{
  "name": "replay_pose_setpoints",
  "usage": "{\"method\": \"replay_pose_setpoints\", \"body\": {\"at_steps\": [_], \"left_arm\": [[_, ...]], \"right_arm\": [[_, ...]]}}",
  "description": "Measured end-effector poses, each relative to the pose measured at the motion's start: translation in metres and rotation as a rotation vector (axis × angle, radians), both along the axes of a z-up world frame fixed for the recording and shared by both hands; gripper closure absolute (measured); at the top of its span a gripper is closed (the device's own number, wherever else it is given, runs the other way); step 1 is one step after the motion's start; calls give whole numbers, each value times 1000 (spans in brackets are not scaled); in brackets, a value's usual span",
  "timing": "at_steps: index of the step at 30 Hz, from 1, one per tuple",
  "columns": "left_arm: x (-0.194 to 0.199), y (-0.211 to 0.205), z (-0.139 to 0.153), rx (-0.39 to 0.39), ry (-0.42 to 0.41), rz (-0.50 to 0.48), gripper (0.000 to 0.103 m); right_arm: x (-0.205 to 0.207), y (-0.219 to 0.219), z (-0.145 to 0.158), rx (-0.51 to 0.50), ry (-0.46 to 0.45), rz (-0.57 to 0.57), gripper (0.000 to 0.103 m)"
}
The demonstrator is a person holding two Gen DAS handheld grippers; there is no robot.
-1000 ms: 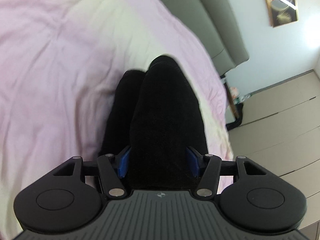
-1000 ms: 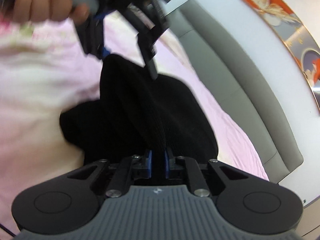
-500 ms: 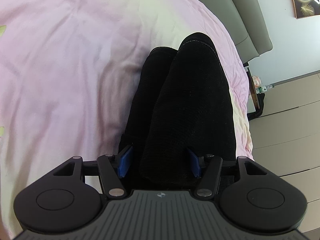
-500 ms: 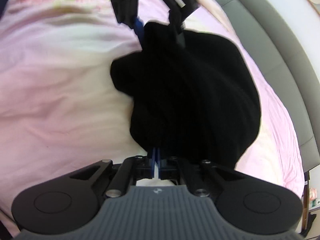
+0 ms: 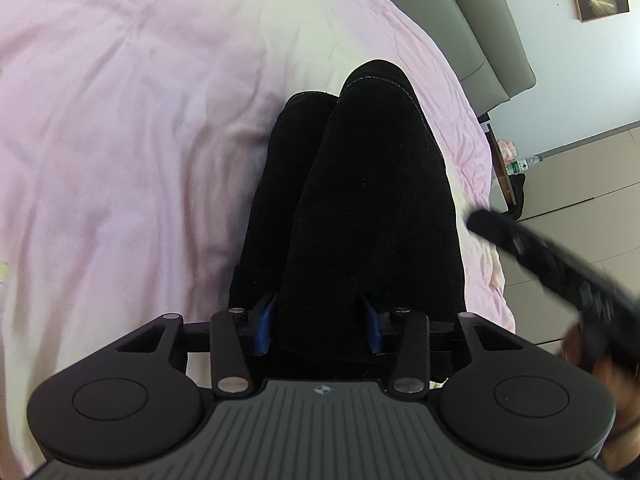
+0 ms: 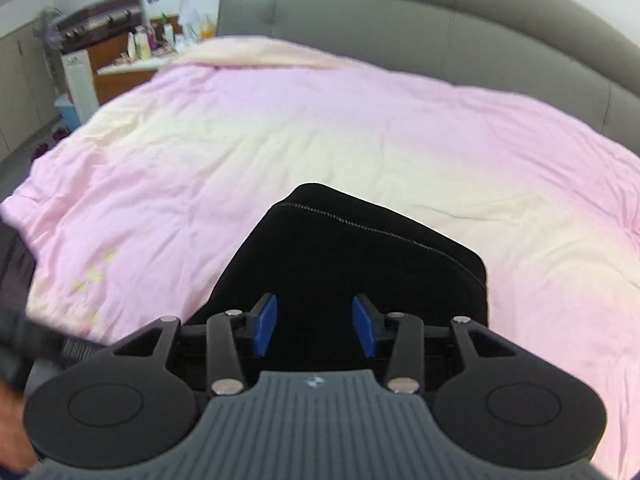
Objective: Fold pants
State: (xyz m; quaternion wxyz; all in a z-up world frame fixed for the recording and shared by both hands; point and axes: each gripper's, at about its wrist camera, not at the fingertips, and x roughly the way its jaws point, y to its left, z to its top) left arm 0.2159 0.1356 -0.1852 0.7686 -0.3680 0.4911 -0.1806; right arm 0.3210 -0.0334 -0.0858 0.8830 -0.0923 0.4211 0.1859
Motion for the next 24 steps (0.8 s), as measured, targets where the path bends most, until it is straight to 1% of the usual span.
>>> {"method": "replay_pose_setpoints", "body": {"at_steps": [1,4,6,8,10,11,15,17,18,20,21,22,24], "left_arm": [[0,0,-1,-2,1,-1,54],[1,0,-2,0,0,-6,55],[1,-1,-2,9,-4,-16,55],[2,-1,-3,7,-3,-18,55],[3,0,-4,-2,0,-18,55],[3,1,-5,-8,3,-17,55],[4,5,-8,-35,11,-14,55],[4,6,-9,-37,11,-13,55],[4,6,-9,-40,12,-13,55],[3,8,-9,-49,10,-14,59],[3,8,-8,-54,7,-19,61],[2,8,-6,-58,2,-30,67],[-2,11,2,-59,-14,-48,70]], "right_arm": [[12,7,-1,-14,21,-16,60],[54,29,-7,-12,119,-95,46],[71,45,-8,-16,157,-136,44],[88,61,-10,-72,194,-191,37],[103,78,-13,-124,231,-235,36],[107,86,-17,-148,240,-247,33],[117,107,-36,-282,253,-241,32],[118,108,-46,-316,251,-216,42],[117,105,-47,-303,249,-215,47],[113,96,-43,-255,245,-219,62],[111,93,-40,-240,243,-218,66],[108,91,-35,-220,244,-211,70],[104,89,-27,-188,240,-176,74]]}}
